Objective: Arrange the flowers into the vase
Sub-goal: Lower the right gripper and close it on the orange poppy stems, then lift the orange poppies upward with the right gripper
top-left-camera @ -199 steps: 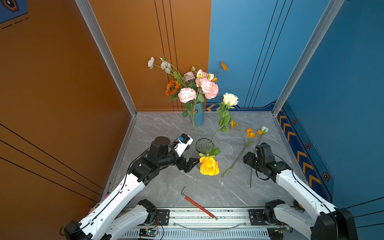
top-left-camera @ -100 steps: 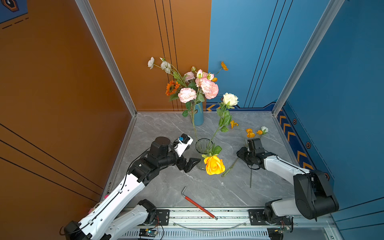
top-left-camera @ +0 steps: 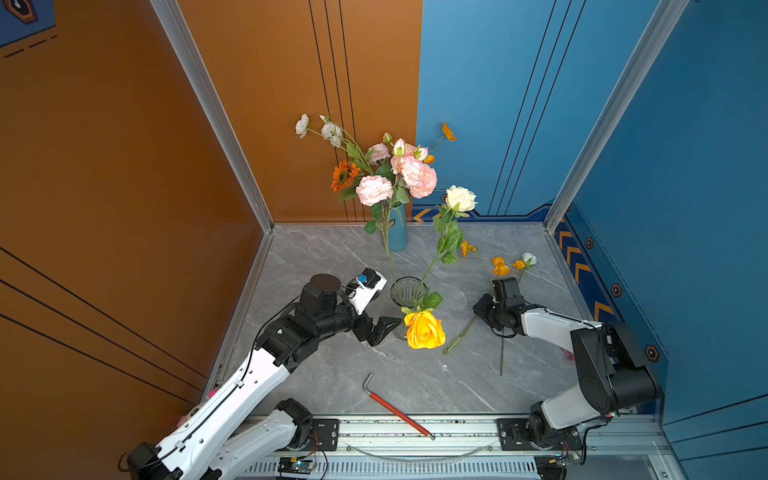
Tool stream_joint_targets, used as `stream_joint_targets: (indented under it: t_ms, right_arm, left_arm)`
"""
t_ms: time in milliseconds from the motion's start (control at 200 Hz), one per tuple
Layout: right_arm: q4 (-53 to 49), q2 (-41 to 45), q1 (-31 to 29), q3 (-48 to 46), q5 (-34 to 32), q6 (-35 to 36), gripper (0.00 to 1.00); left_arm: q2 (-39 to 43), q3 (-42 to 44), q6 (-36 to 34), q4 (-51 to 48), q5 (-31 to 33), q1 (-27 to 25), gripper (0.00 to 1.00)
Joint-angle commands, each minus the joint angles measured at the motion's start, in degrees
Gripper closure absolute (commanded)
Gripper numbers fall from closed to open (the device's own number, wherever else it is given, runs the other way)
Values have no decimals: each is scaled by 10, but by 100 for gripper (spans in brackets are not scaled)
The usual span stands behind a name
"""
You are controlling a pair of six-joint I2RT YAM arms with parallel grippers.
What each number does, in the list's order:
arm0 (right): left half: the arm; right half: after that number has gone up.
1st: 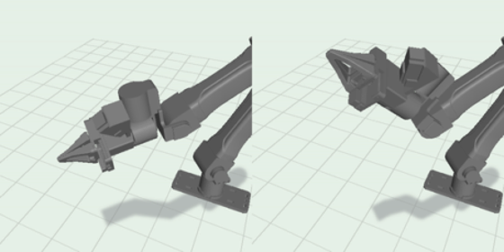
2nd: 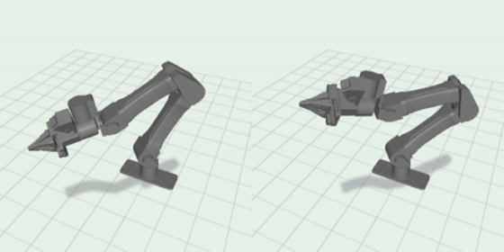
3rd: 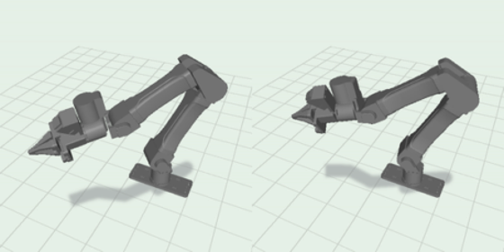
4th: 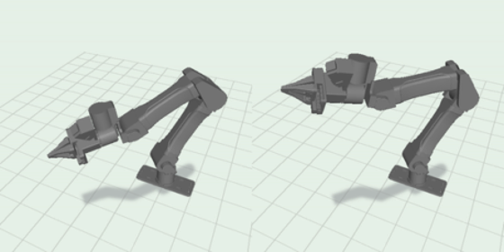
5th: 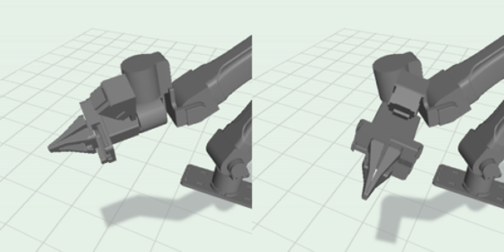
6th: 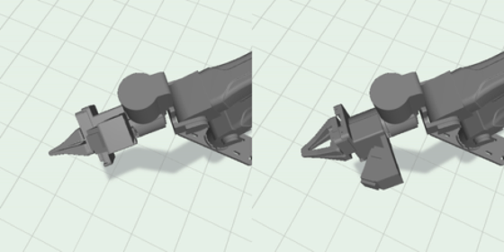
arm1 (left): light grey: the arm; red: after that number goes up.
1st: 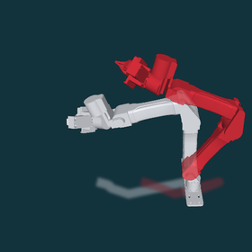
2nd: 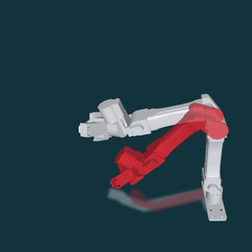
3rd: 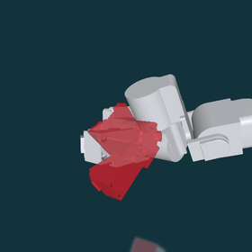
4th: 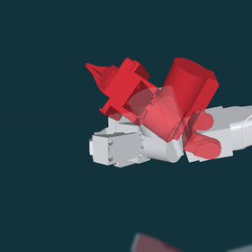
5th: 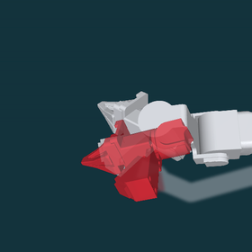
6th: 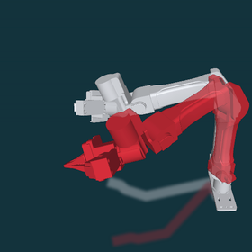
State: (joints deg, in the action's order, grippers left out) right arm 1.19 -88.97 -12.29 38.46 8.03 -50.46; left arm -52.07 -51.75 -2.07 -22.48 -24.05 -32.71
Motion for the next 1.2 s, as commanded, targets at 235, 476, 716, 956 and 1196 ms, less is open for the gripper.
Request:
stream_joint_targets:
  t_ms: [235, 476, 716, 956, 1196]
  right_arm:
    - [26, -24, 4, -6, 11, -7, 87]
    - [28, -20, 4, -7, 13, -4, 98]
    - [107, 71, -9, -54, 12, -3, 99]
    - [-21, 245, -54, -24, -78, 49, 99]
    - [-147, 403, -105, 7, -197, 98, 99]
  left_arm:
    - [-10, -14, -11, -18, -10, -16, 2]
    - [-14, -15, -21, -24, -33, -32, 2]
    - [-18, -17, -39, -35, -41, -57, 2]
    - [-40, -30, -61, -70, -39, -97, 2]
    - [-17, -29, -69, -73, -19, -103, 2]
